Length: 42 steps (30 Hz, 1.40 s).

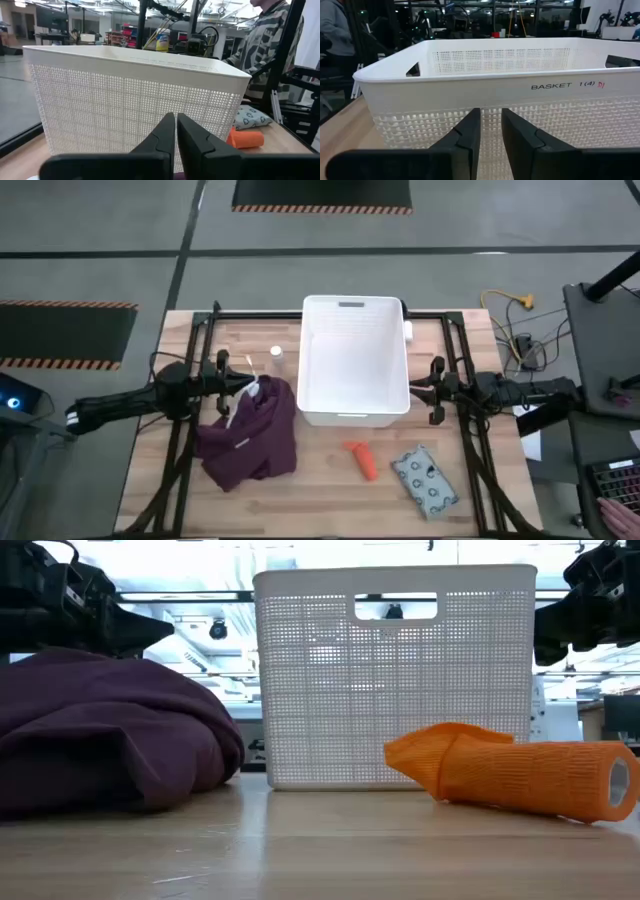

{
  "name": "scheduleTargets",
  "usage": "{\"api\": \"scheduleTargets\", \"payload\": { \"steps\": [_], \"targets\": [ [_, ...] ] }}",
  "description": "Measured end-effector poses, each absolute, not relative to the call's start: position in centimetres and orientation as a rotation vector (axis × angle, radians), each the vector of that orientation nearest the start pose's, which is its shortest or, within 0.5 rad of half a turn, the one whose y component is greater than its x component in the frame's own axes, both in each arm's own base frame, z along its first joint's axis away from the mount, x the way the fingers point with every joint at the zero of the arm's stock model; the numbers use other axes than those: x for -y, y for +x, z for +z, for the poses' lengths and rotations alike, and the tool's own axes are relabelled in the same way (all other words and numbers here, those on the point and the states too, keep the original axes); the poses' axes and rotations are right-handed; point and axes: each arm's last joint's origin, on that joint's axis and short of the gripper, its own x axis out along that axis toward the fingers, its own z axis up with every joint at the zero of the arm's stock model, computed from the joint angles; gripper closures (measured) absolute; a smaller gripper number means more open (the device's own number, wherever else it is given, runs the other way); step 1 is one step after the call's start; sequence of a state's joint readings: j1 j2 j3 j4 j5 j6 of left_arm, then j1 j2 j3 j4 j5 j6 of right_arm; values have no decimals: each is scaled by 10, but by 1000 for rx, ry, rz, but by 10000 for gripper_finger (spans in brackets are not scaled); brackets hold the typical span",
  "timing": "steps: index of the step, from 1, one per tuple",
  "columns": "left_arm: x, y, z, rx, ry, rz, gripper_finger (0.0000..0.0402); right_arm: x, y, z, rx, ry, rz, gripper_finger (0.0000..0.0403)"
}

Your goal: Pick & place medical supplies in basket/bin

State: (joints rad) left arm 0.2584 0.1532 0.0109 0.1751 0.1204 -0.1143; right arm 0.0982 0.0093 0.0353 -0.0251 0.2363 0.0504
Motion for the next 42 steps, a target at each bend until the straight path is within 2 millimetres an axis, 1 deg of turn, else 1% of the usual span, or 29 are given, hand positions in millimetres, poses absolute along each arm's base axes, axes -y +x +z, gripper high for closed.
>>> {"api": "scheduleTargets", "payload": {
  "steps": [12,26,42],
  "targets": [
    [-24,104,172,40,-108,136,400,-3,95,172,4,49,-138,318],
    [-24,104,172,40,-108,136,400,-3,95,172,4,51,-138,335],
    [-24,104,172,40,-108,136,400,-3,95,172,4,49,-138,319]
  ]
}}
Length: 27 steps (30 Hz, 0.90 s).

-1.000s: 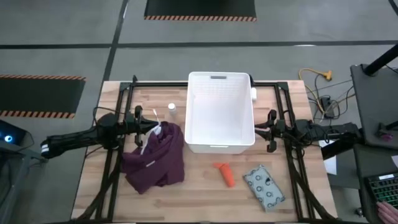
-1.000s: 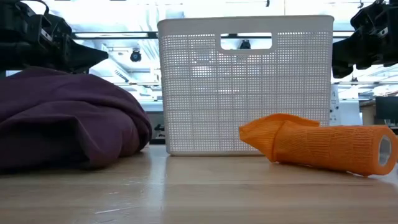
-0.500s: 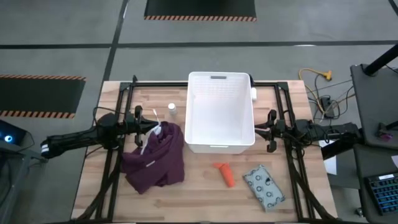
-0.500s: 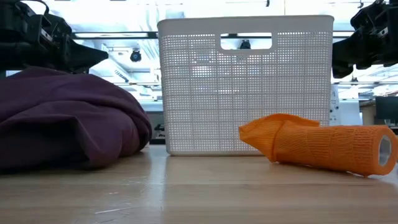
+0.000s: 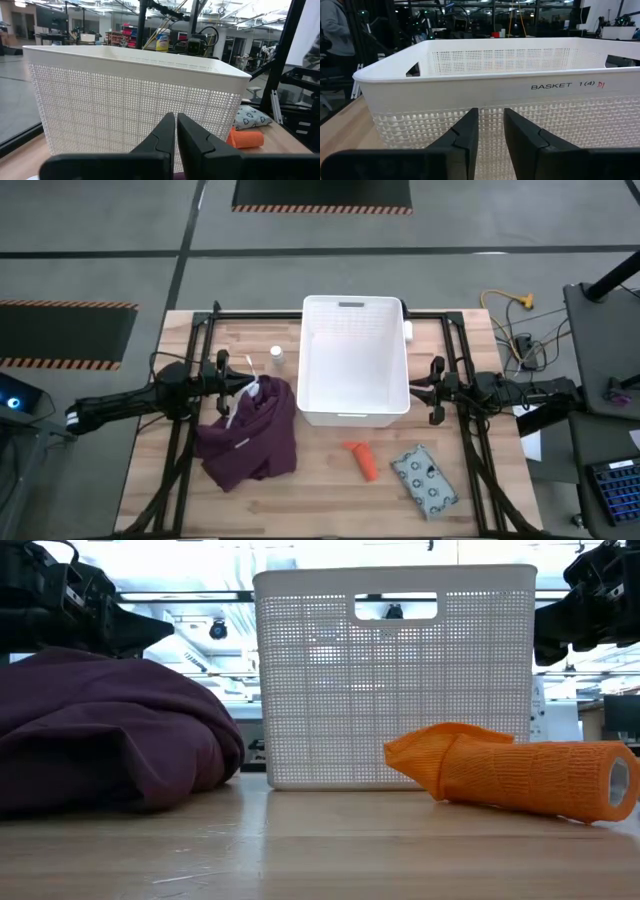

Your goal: Pick & place medical supplies in basket/bin

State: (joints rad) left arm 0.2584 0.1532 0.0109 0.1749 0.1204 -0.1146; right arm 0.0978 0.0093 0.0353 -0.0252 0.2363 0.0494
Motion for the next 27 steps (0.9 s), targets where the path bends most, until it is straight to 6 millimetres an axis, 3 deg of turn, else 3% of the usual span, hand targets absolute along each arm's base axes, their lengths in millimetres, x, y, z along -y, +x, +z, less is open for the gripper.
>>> {"api": "scheduleTargets", "payload": {
  "steps": [17,27],
  "targets": [
    [-24,104,172,40,-108,136,400,-2,95,172,5,52,-139,329],
    [-24,104,172,40,-108,136,400,-3,95,173,21,236,-137,328]
  ]
}}
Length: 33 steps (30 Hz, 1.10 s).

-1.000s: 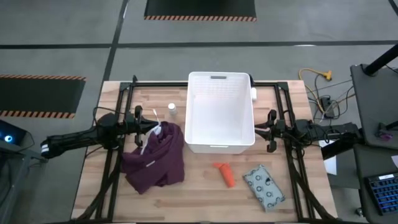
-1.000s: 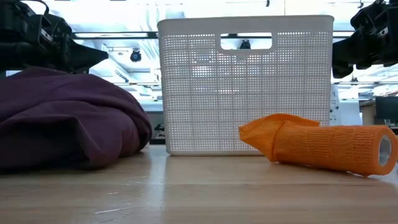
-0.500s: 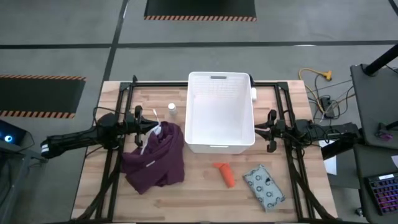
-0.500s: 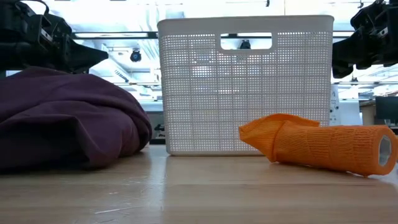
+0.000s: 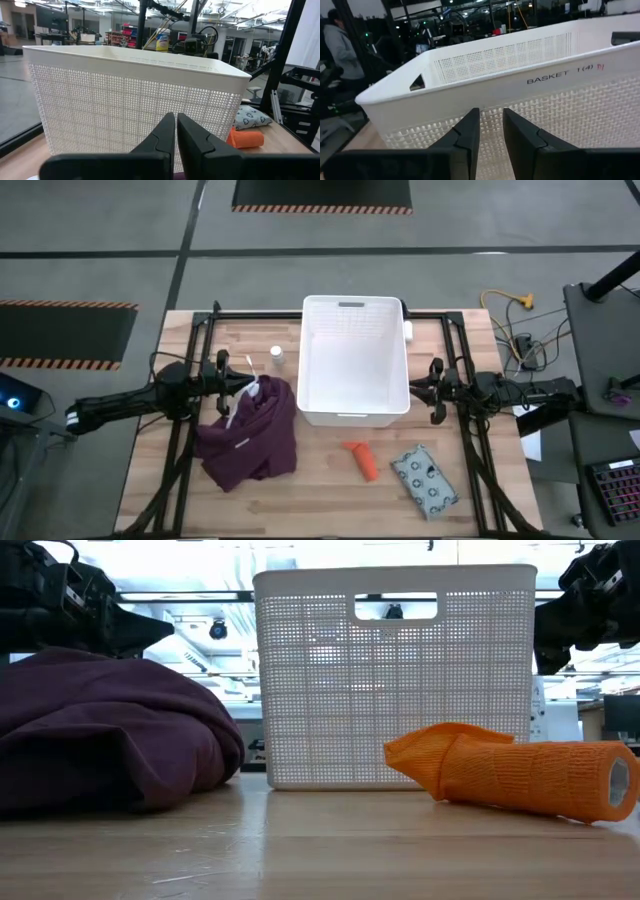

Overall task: Pick & place medical supplies in basket/bin
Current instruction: Put the white bandage into the white bin

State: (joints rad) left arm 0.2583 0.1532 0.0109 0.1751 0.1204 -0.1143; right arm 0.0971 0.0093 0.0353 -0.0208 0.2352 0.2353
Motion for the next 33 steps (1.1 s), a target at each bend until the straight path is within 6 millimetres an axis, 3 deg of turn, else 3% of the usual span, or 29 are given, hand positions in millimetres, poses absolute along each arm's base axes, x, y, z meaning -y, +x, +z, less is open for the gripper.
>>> {"api": "scheduleTargets", "payload": {
  "steps": [9,22,28,33],
  "targets": [
    [-24,104,172,40,-108,136,400,1,93,182,99,390,-255,306],
    [-24,104,172,40,-108,135,400,14,66,258,368,432,-642,185],
    [-24,104,172,40,-108,136,400,17,71,287,293,405,-820,155],
    [-24,104,172,40,-108,136,400,17,79,312,208,433,-888,152]
  ]
}}
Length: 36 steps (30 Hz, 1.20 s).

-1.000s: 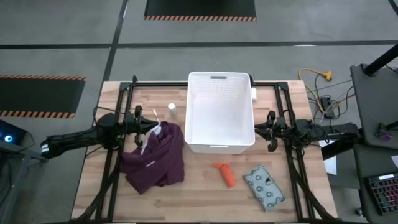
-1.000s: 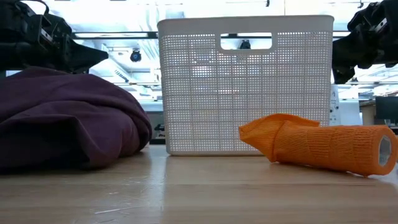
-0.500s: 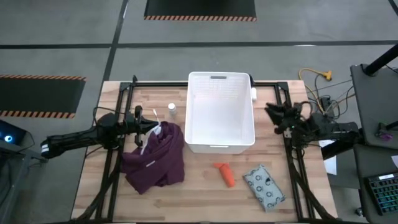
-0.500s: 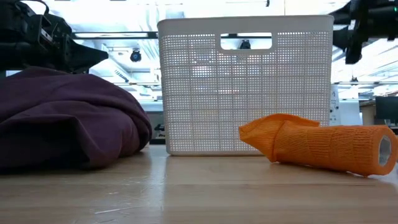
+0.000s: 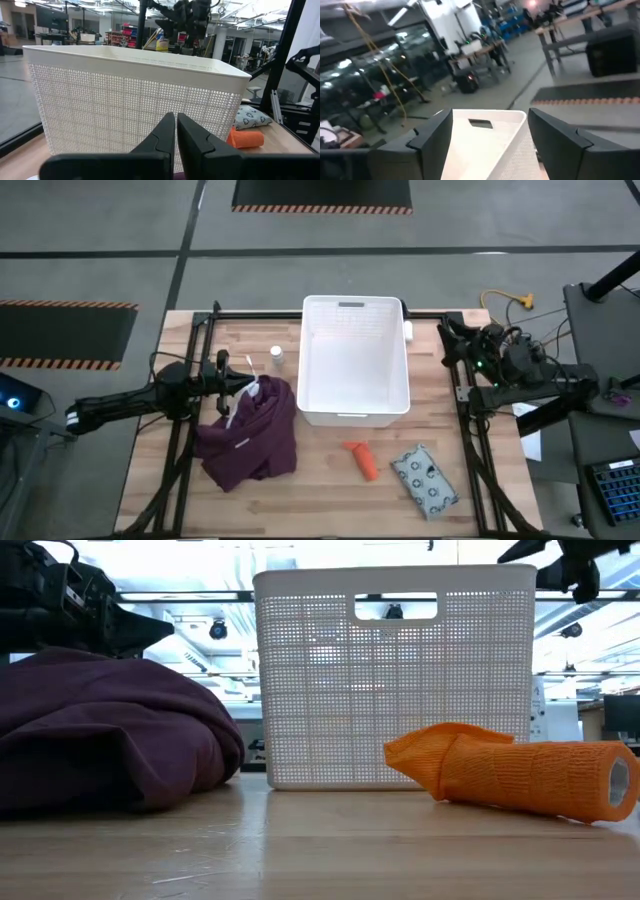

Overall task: Pick & place medical supplies in basket/bin
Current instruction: Put the white bandage into the white bin

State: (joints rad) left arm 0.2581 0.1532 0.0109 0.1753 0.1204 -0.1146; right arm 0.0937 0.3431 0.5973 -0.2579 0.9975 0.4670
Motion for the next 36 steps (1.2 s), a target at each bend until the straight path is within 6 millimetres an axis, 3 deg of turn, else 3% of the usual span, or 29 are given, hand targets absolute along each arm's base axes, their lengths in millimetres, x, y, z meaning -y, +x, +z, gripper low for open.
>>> {"api": "scheduleTargets", "payload": {
  "steps": [5,11,18,24,29,36],
  "targets": [
    [-24,104,172,40,-108,136,400,20,81,325,89,507,-963,152],
    [-24,104,172,40,-108,136,400,27,95,331,-43,592,-923,152],
    [-24,104,172,41,-108,136,400,54,105,326,-105,632,-1061,151],
    [-24,104,172,40,-108,136,400,97,107,314,-215,727,-1088,151],
    [-24,104,172,41,-108,136,400,144,108,306,-215,817,-998,151],
    [-24,104,172,40,-108,136,400,202,108,270,-298,959,-1001,151]
  ]
}}
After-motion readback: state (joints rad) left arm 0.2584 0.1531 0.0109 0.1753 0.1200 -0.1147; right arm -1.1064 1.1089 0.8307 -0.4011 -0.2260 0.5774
